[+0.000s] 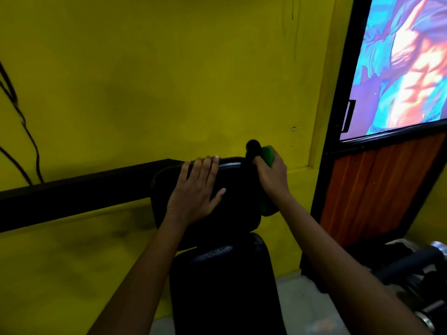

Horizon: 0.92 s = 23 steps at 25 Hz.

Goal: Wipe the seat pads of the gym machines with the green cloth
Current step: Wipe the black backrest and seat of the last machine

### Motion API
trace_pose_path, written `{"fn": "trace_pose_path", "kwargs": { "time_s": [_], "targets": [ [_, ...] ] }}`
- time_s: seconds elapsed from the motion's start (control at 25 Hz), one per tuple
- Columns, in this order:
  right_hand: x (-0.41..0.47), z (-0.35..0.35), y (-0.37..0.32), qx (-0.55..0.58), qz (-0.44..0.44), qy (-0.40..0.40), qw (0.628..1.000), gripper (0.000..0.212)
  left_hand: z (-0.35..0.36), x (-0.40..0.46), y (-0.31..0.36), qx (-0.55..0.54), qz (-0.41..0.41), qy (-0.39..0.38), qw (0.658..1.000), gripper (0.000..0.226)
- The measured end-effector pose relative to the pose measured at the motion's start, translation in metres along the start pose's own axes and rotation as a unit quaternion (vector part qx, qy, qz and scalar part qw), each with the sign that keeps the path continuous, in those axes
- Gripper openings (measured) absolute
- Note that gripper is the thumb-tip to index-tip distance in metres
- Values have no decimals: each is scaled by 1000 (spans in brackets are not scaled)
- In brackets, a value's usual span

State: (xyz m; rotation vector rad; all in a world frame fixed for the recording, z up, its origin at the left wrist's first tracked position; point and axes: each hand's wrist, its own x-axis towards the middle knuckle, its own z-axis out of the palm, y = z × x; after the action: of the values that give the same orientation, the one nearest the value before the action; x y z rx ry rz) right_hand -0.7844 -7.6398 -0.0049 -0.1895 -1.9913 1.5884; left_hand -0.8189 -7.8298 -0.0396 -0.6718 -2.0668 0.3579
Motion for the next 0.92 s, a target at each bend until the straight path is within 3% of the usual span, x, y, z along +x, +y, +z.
{"fn": "trace_pose_path", "kwargs": {
  "time_s": [0.12, 0.2, 0.32, 0.52, 0.72, 0.92],
  "targets": [
    [-37, -5, 54, 86, 132, 33, 987, 16, 1, 0, 2, -6, -3, 17, 1000, 70],
    [-54, -10, 81, 83, 210, -8, 974, 19, 3, 0, 1, -7, -2, 21, 1000, 70],
    [-40, -14, 86, 40, 240, -36, 969, 18, 1, 0, 1, -12, -5, 18, 1000, 70],
    [-42, -6, 93, 93, 312, 53, 944, 16, 2, 1, 2, -7, 2, 23, 1000, 70],
    [-86, 12, 98, 131, 371, 70, 917, 19, 4, -1, 1, 8, 0, 30, 1000, 71],
    [-100, 27, 82, 98, 392, 69, 912, 24, 6, 0, 0, 10, 0, 34, 999, 70]
  ]
}}
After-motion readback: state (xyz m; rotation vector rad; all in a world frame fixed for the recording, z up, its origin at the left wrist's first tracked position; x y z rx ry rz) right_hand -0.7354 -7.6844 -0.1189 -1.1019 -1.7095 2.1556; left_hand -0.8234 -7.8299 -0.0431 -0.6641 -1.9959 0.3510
